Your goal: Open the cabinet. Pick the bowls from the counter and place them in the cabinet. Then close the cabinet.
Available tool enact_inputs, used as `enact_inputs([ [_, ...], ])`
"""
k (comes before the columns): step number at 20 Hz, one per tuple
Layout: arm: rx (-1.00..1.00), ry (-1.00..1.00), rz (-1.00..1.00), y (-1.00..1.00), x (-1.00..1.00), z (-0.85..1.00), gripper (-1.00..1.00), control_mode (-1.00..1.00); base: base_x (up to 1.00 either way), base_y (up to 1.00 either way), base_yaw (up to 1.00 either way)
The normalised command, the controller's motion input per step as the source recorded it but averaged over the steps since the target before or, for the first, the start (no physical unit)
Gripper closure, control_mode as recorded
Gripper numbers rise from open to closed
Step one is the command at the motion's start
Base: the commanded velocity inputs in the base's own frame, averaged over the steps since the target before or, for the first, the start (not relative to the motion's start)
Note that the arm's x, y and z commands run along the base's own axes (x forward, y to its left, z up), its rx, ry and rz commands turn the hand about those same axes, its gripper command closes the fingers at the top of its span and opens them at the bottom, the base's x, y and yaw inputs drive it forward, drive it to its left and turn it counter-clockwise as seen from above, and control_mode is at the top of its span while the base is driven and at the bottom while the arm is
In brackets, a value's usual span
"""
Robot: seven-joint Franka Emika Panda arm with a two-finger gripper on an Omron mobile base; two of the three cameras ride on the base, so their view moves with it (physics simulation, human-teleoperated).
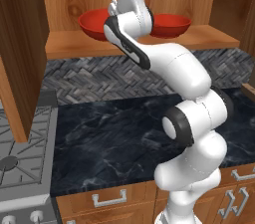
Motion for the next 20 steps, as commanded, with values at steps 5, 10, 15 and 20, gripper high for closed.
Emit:
enact_inputs([
  [5, 0.0, -0.01, 0.0, 0.05, -0.22, -0.26, -1.0, -1.0, 0.0, 0.0, 0.0],
  [10, 0.0, -0.04, 0.0, 0.0, -0.03, -0.01, -1.0, -1.0, 0.0, 0.0, 0.0],
  [15, 0.0, -0.11, 0.0, 0.0, 0.0, 0.08, -1.0, -1.0, 0.0, 0.0, 0.0],
  [20, 0.0, -0.08, 0.0, 0.0, 0.0, 0.27, -1.0, -1.0, 0.0, 0.0, 0.0],
])
